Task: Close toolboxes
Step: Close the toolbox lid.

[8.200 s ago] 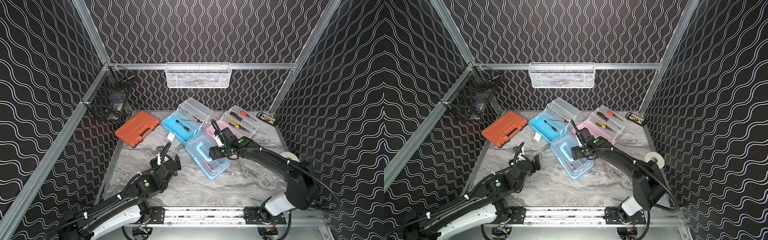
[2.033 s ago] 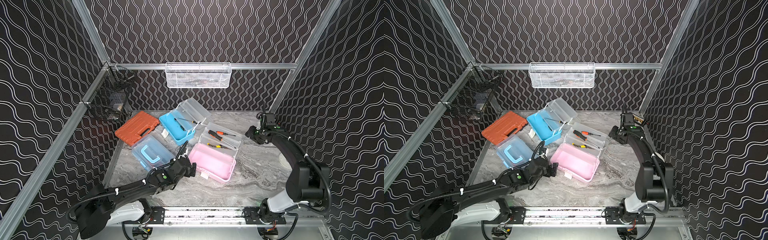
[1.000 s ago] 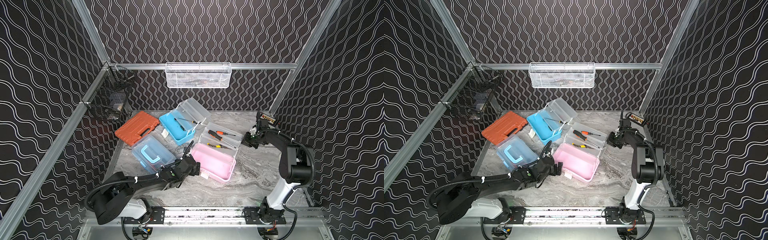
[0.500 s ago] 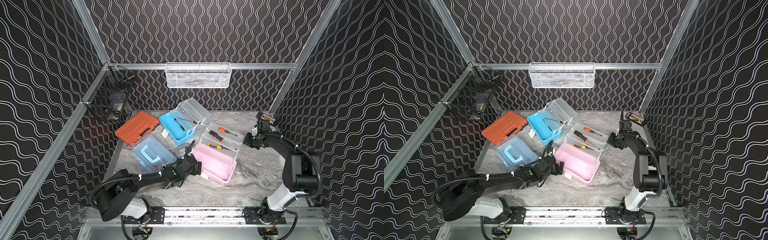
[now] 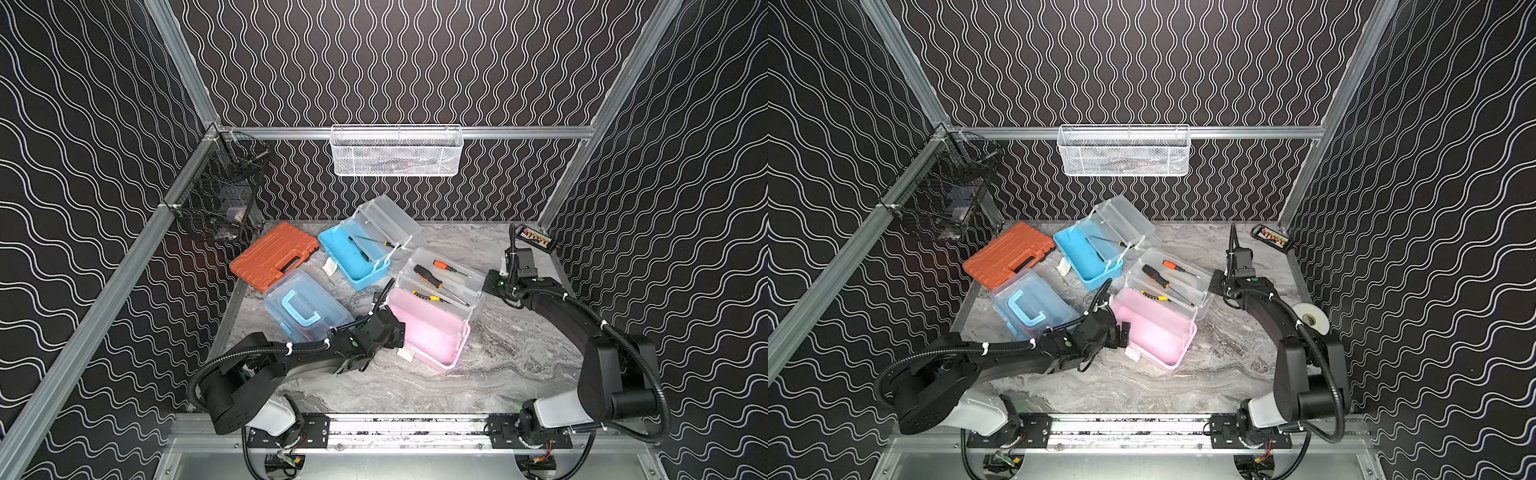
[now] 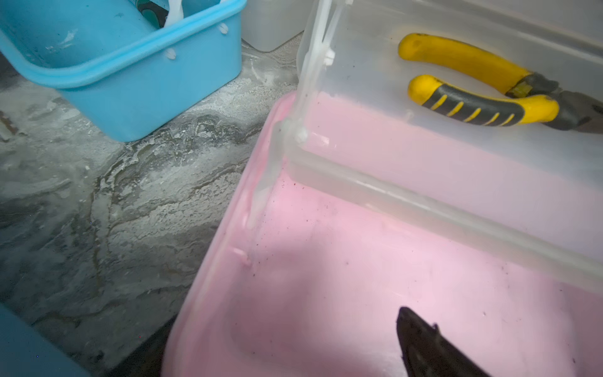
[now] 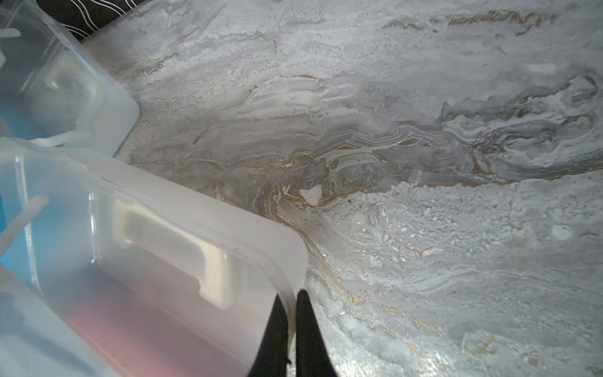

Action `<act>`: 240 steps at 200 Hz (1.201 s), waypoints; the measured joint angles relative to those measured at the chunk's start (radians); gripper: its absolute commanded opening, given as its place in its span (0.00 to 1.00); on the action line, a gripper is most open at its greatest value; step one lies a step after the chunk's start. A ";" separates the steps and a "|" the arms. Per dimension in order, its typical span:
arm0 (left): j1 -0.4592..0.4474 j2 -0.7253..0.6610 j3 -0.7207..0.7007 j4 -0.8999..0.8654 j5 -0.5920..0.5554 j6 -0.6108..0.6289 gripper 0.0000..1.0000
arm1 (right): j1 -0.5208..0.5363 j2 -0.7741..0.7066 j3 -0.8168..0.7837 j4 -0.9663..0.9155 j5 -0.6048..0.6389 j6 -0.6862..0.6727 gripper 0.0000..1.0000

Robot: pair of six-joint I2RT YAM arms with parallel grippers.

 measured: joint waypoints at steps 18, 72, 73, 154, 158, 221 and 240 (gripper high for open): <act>0.000 0.009 0.005 0.002 -0.004 0.000 0.99 | 0.021 -0.046 -0.011 0.002 0.026 -0.019 0.00; 0.001 0.040 0.020 0.019 -0.010 -0.003 0.99 | 0.072 -0.140 -0.019 -0.021 0.072 -0.045 0.00; 0.001 0.040 0.020 0.019 -0.010 -0.003 0.99 | 0.072 -0.142 -0.020 -0.021 0.072 -0.045 0.00; 0.001 0.046 0.022 0.015 -0.007 0.003 0.99 | 0.232 -0.270 -0.067 -0.041 0.247 -0.048 0.00; 0.001 0.044 0.021 0.015 -0.007 0.004 0.99 | 0.239 -0.276 -0.071 -0.041 0.256 -0.048 0.00; 0.001 0.032 0.007 0.018 0.002 0.004 0.99 | 0.336 -0.344 -0.127 -0.028 0.370 -0.017 0.00; 0.001 0.021 -0.003 0.021 0.006 0.004 0.99 | 0.373 -0.365 -0.138 -0.028 0.407 -0.005 0.00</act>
